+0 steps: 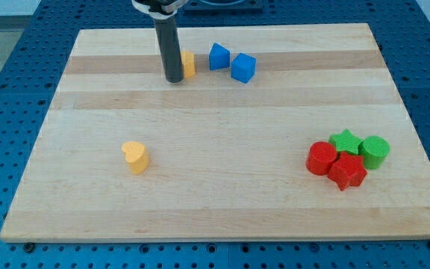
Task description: Place the yellow hexagon left to the blue triangle
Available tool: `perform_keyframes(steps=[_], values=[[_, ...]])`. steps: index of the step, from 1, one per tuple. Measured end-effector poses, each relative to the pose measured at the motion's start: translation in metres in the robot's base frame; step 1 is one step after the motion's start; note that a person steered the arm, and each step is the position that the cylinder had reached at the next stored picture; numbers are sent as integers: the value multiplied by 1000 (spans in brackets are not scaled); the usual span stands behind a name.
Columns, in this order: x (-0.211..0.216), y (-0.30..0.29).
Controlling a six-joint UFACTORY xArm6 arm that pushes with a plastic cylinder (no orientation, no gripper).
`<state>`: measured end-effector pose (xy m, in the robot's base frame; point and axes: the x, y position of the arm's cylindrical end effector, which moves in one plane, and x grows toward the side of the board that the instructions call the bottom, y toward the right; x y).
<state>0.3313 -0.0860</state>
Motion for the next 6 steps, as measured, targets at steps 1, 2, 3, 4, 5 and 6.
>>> perform_keyframes(steps=[1, 2, 3, 4, 5, 6], values=[[0, 1], [0, -8], [1, -33], [-26, -42], [-34, -41], [-34, -30]])
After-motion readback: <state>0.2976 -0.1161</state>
